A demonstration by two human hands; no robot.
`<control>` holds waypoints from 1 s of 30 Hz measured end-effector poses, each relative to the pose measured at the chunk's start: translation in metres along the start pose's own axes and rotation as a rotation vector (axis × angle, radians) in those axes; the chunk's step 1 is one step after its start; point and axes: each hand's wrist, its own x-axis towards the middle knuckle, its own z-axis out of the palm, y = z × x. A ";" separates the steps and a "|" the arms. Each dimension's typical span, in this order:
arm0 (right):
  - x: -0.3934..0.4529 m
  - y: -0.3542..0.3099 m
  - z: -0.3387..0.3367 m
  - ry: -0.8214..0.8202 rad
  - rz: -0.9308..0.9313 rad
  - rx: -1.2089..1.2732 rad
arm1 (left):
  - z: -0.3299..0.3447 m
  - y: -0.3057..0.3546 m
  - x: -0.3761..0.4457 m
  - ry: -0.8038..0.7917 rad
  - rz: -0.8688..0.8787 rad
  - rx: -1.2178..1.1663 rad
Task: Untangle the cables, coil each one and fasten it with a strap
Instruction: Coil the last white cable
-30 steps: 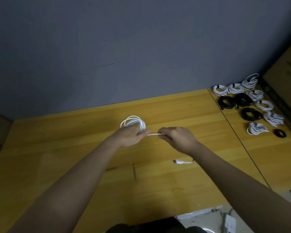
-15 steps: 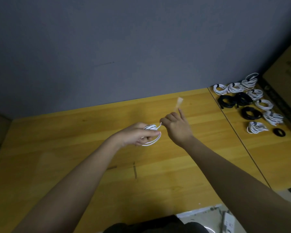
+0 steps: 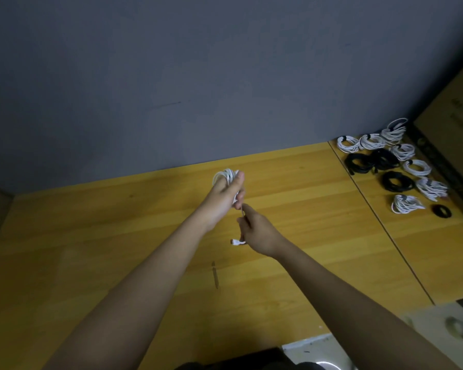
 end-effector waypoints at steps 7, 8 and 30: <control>-0.024 -0.013 -0.011 0.011 0.027 0.076 | -0.001 -0.013 0.010 -0.012 -0.088 -0.042; -0.028 -0.013 -0.011 -0.018 0.032 0.117 | 0.000 -0.012 0.009 -0.011 -0.115 -0.059; -0.056 -0.017 -0.025 0.444 0.009 0.106 | 0.028 -0.010 -0.029 -0.553 -0.172 -0.144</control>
